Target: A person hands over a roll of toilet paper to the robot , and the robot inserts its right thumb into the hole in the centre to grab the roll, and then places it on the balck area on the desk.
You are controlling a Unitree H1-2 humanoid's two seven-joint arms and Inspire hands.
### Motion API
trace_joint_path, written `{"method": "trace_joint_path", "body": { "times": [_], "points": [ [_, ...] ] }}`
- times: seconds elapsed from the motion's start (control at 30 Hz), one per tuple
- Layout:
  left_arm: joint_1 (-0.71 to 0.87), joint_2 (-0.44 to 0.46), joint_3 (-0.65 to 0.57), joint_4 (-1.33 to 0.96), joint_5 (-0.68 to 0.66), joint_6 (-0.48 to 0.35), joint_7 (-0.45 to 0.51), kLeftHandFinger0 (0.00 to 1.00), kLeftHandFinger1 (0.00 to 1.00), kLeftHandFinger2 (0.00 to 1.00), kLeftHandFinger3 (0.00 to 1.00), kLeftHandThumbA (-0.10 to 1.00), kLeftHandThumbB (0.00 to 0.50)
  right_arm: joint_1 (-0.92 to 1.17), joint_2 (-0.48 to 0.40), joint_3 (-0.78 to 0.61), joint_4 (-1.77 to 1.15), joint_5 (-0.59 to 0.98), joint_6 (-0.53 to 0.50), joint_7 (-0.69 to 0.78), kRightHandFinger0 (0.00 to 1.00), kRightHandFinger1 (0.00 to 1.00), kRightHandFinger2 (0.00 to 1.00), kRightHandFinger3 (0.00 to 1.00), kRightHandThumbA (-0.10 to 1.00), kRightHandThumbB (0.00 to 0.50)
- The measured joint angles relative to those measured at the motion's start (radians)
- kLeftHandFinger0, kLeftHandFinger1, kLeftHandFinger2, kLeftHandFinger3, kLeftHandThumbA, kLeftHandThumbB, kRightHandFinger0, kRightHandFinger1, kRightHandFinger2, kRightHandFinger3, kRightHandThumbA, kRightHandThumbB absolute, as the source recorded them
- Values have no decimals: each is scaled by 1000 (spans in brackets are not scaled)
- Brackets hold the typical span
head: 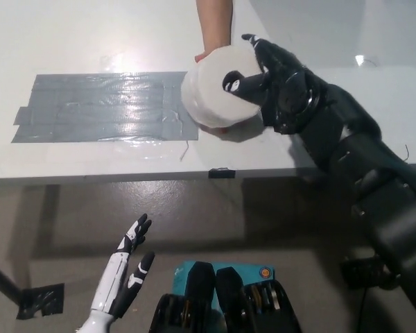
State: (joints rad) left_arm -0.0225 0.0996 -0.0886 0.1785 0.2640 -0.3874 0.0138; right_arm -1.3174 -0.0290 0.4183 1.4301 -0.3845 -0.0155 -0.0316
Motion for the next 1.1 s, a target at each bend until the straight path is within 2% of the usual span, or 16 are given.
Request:
{"method": "trace_joint_path", "body": {
  "times": [0.1,0.27,0.43,0.5,0.57,0.6,0.63,0.67,0.7,0.73,0.77,0.8,0.83,0.97,1.07,1.1],
  "points": [
    [3,-3,-4,0,4,-1,0,1000,1000,1000,1000,965,217,1,13,0,0,0,2,6,1000,1000,1000,1000,829,332],
    [14,-3,-5,0,11,-10,1,1000,1000,1000,1000,952,206,1,16,1,0,-1,8,10,1000,1000,1000,1000,804,327],
    [26,-4,-6,0,16,-18,0,1000,1000,1000,1000,960,225,1,16,2,0,-3,11,18,1000,1000,1000,1000,504,315],
    [31,-4,-7,0,21,-20,1,1000,1000,1000,1000,955,223,1,16,1,0,-1,20,29,1000,1000,1000,1000,475,303],
    [35,-4,-7,0,25,-20,1,1000,1000,1000,1000,943,200,1,16,1,0,-1,28,42,924,1000,1000,1000,414,316],
    [37,-4,-8,-1,25,-21,1,1000,1000,1000,1000,934,207,1,16,5,0,-2,31,48,674,869,993,1000,247,308],
    [39,-4,-8,-1,26,-22,0,1000,1000,1000,1000,935,208,1,17,11,0,-4,33,56,565,765,948,1000,201,321],
    [41,-4,-9,-1,27,-23,0,1000,1000,1000,1000,935,208,0,17,17,0,-5,37,62,565,765,948,1000,201,321],
    [42,-4,-9,-1,27,-24,0,1000,1000,1000,1000,951,220,0,17,21,0,-6,41,65,375,564,668,870,-77,242],
    [42,-4,-9,0,27,-24,0,1000,1000,1000,1000,959,228,0,17,23,0,-6,43,66,328,538,596,651,-99,237],
    [44,-4,-9,-1,28,-25,0,1000,1000,1000,1000,961,229,0,17,34,0,-9,47,69,324,543,588,612,-100,239],
    [46,-4,-10,-1,28,-26,0,1000,1000,1000,1000,946,225,0,17,53,0,-18,50,69,255,461,572,870,-100,229],
    [48,-4,-10,-1,29,-26,0,1000,1000,1000,1000,942,225,0,17,68,0,-25,52,68,208,424,541,898,-100,228],
    [56,-6,-11,-1,30,-31,0,1000,1000,1000,1000,944,226,-3,18,136,-1,-59,72,54,220,431,552,935,-100,208],
    [58,-7,-12,-1,30,-36,0,1000,1000,1000,1000,941,231,-3,21,169,-1,-77,85,45,178,388,509,927,-100,191],
    [58,-7,-12,-1,30,-36,0,1000,1000,1000,1000,942,231,-3,21,169,-1,-77,85,45,236,449,541,837,-100,192]
  ]
}}
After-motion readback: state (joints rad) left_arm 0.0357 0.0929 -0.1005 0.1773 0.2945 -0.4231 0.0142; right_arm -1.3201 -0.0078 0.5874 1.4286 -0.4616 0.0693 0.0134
